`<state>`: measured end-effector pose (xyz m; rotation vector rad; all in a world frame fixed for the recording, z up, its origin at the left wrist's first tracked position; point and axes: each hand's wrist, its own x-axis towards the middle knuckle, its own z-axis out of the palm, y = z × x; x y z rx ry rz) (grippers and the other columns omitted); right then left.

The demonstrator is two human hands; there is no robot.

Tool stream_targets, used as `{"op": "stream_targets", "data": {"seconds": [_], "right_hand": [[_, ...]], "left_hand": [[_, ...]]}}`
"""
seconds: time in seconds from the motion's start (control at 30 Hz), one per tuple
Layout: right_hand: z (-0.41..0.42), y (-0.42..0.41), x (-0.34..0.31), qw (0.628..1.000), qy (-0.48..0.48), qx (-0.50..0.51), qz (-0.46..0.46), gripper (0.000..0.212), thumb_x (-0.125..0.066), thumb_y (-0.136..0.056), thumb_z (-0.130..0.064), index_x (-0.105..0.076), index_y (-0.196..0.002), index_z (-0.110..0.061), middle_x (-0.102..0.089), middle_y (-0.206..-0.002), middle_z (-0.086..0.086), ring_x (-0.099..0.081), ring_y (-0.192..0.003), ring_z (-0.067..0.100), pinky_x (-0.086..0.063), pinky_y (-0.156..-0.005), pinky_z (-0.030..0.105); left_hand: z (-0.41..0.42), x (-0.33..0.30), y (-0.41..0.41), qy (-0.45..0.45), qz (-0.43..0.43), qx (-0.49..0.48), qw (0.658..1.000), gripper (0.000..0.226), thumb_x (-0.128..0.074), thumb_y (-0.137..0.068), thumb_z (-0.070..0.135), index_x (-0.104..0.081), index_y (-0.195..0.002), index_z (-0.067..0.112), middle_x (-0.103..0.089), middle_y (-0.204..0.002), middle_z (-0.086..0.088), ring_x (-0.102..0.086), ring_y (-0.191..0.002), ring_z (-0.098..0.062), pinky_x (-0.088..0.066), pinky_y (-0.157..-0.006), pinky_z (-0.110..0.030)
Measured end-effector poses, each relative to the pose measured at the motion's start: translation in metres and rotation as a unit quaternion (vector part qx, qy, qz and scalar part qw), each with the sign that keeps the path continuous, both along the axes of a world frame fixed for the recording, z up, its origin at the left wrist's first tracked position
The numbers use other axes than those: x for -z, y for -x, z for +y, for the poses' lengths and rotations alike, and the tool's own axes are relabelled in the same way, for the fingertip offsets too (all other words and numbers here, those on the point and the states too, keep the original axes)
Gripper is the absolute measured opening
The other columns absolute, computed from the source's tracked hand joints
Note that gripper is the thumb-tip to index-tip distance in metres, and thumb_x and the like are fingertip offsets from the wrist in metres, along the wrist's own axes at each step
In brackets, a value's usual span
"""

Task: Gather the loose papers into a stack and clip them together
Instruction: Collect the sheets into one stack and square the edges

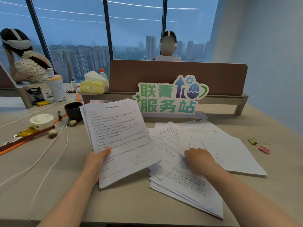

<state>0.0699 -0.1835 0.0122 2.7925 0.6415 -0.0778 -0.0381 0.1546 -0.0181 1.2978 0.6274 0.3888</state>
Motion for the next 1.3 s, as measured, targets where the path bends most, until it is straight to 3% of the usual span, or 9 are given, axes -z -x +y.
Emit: {"op": "stream_targets", "data": {"seconds": [0.17,0.37,0.5,0.6,0.7,0.77,0.9,1.1,1.3], "right_hand": [[0.005,-0.002,-0.016,0.996,-0.064,0.034,-0.056,0.022,-0.044,-0.095,-0.019,-0.065,-0.098,-0.017,-0.068,-0.095,0.001,-0.065,-0.083,0.021,-0.042,-0.065,0.029],[0.029,-0.012,-0.054,0.955,-0.269,0.120,-0.027,0.026,-0.041,-0.097,-0.016,-0.065,-0.104,-0.011,-0.069,-0.099,0.009,-0.062,-0.080,0.022,-0.054,-0.073,0.033],[0.050,-0.022,-0.062,0.876,-0.430,0.205,0.070,0.024,-0.038,-0.100,-0.013,-0.059,-0.094,-0.004,-0.070,-0.075,0.014,-0.072,-0.068,0.027,-0.062,-0.068,0.034],[0.065,-0.034,-0.054,0.794,-0.539,0.256,0.113,0.029,-0.047,-0.100,-0.024,-0.059,-0.115,-0.002,-0.067,-0.090,0.012,-0.072,-0.083,0.029,-0.060,-0.082,0.041],[0.076,-0.037,-0.047,0.737,-0.594,0.260,0.189,0.049,-0.046,-0.099,-0.049,-0.052,-0.131,-0.013,-0.070,-0.106,0.011,-0.074,-0.080,0.025,-0.062,-0.069,0.033],[0.075,-0.040,-0.043,0.773,-0.557,0.253,0.170,0.053,-0.040,-0.098,-0.055,-0.054,-0.128,-0.014,-0.068,-0.115,0.010,-0.071,-0.086,0.025,-0.061,-0.074,0.035],[0.049,-0.055,-0.029,0.884,-0.378,0.262,0.084,0.061,-0.057,-0.090,-0.042,-0.042,-0.144,-0.016,-0.048,-0.147,0.009,-0.049,-0.129,0.032,-0.046,-0.096,0.042],[0.022,-0.074,-0.020,0.893,-0.264,0.349,0.107,0.113,-0.065,-0.059,-0.083,-0.035,-0.146,-0.018,-0.037,-0.154,0.012,-0.034,-0.139,0.036,-0.034,-0.109,0.050],[0.024,-0.092,-0.013,0.908,-0.226,0.335,0.106,0.124,-0.068,-0.051,-0.085,-0.030,-0.149,-0.020,-0.033,-0.154,0.013,-0.031,-0.140,0.036,-0.033,-0.108,0.052]], "left_hand": [[0.001,0.001,0.001,0.008,0.001,0.009,1.000,0.023,-0.070,-0.089,0.014,-0.068,-0.112,0.009,-0.075,-0.104,-0.015,-0.073,-0.091,-0.037,-0.058,-0.083,-0.050],[-0.002,-0.002,0.003,0.034,-0.010,0.017,0.999,0.023,-0.066,-0.092,0.011,-0.066,-0.114,0.007,-0.074,-0.106,-0.016,-0.071,-0.095,-0.038,-0.056,-0.084,-0.049],[-0.003,-0.005,0.005,0.042,-0.014,0.018,0.999,0.023,-0.066,-0.092,0.011,-0.067,-0.115,0.007,-0.074,-0.106,-0.016,-0.071,-0.094,-0.037,-0.057,-0.081,-0.046],[-0.003,-0.007,0.006,0.050,-0.016,0.017,0.998,0.020,-0.066,-0.092,0.011,-0.067,-0.112,0.008,-0.074,-0.105,-0.016,-0.071,-0.094,-0.037,-0.058,-0.080,-0.046],[-0.002,-0.008,0.007,0.054,-0.015,0.014,0.998,0.021,-0.067,-0.091,0.010,-0.068,-0.111,0.007,-0.075,-0.106,-0.016,-0.072,-0.093,-0.037,-0.058,-0.080,-0.047],[-0.002,-0.008,0.007,0.057,-0.014,0.015,0.998,0.022,-0.068,-0.090,0.010,-0.068,-0.112,0.007,-0.075,-0.105,-0.016,-0.072,-0.093,-0.037,-0.058,-0.079,-0.047],[-0.001,-0.008,0.005,0.062,-0.008,0.020,0.998,0.020,-0.068,-0.090,0.009,-0.068,-0.110,0.008,-0.076,-0.102,-0.015,-0.073,-0.091,-0.037,-0.059,-0.078,-0.047],[0.000,-0.009,0.000,0.063,0.007,0.025,0.998,0.022,-0.069,-0.089,0.009,-0.068,-0.111,0.008,-0.076,-0.102,-0.016,-0.073,-0.091,-0.038,-0.057,-0.084,-0.053],[0.000,-0.011,-0.002,0.059,0.014,0.042,0.997,0.013,-0.066,-0.091,0.007,-0.069,-0.103,0.010,-0.078,-0.094,-0.014,-0.076,-0.080,-0.032,-0.060,-0.073,-0.045]]}}
